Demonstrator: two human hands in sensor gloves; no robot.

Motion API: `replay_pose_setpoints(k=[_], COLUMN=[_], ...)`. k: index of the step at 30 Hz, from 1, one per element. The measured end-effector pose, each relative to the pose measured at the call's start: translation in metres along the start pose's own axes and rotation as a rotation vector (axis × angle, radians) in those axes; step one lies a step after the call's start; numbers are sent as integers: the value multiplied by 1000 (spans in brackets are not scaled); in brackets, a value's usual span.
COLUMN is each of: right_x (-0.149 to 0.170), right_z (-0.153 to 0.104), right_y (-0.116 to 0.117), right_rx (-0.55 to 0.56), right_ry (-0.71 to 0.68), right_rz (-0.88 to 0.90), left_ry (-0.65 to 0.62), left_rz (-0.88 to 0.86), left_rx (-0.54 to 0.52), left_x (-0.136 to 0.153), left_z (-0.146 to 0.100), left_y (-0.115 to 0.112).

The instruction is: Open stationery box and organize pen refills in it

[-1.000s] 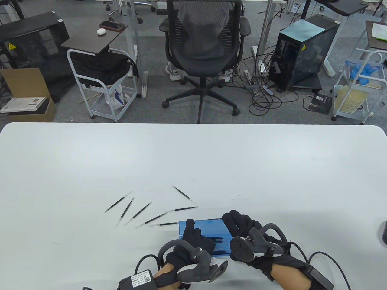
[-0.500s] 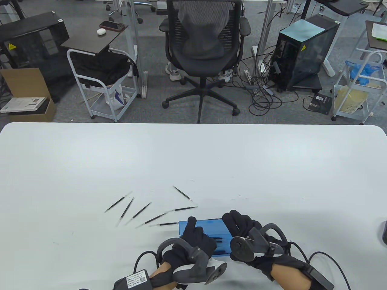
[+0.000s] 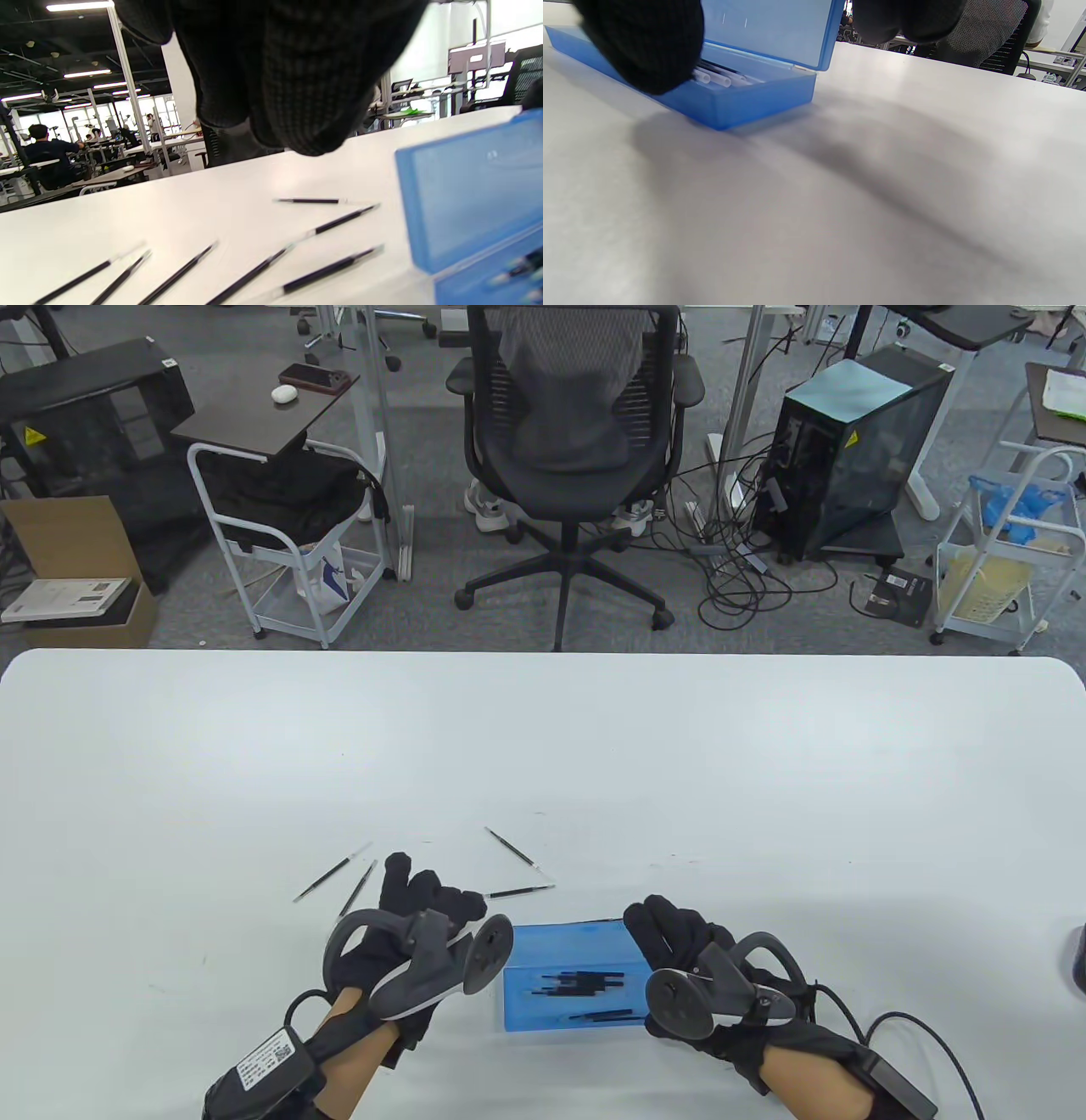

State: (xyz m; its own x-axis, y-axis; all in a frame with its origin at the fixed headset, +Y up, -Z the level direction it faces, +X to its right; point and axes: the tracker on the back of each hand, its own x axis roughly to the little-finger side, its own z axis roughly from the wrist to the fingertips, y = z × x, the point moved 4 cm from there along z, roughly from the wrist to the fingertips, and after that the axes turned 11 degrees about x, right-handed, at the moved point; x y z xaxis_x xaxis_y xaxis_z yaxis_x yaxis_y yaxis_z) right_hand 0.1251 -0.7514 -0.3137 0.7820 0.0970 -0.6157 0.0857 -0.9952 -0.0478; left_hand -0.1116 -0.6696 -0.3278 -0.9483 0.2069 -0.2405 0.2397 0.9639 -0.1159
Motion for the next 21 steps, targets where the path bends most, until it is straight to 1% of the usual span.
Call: replay_pose_setpoints(k=[3, 5, 9, 12, 14, 21], right_x=[0, 0, 0, 0, 0, 0], right_z=[0, 0, 0, 0, 0, 0], right_y=[0, 0, 0, 0, 0, 1], right_rx=[-1, -2, -3, -3, -4, -5], right_ry=[0, 1, 1, 0, 0, -1], right_rz=[3, 2, 3, 4, 6, 7], left_ry=[2, -7, -21, -15, -33, -34], left_rz=[-1, 40, 77, 86, 92, 143], left_rx=[38, 54, 68, 69, 63, 89], left_x=[1, -1, -5, -7, -10, -17], left_z=[12, 22, 35, 41, 44, 51], left_y=[-22, -37, -53, -57, -59, -67])
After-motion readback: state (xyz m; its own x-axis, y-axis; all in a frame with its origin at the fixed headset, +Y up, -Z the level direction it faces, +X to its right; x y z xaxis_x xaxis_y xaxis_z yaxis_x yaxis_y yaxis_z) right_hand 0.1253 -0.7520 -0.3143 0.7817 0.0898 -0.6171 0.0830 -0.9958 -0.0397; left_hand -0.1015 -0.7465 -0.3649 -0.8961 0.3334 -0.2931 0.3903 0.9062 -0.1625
